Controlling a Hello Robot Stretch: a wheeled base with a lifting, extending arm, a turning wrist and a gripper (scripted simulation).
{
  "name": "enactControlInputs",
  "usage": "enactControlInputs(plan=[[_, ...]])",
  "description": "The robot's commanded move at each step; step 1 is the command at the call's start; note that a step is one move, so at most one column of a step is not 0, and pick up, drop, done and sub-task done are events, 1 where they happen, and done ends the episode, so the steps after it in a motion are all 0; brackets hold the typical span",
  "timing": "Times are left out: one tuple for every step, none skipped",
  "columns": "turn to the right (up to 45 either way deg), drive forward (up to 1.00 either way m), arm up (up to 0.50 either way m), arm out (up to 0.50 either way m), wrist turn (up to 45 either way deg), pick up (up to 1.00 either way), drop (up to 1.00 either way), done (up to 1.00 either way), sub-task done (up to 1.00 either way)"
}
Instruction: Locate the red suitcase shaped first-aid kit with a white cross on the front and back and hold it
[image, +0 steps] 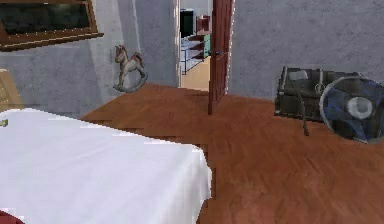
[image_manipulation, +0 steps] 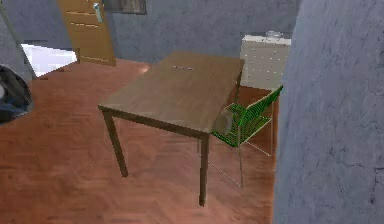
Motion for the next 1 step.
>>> enactControlInputs(plan=[[0.0, 0.10, 0.00, 0.00, 0.0, 0.00, 0.00, 0.00, 0.00]])
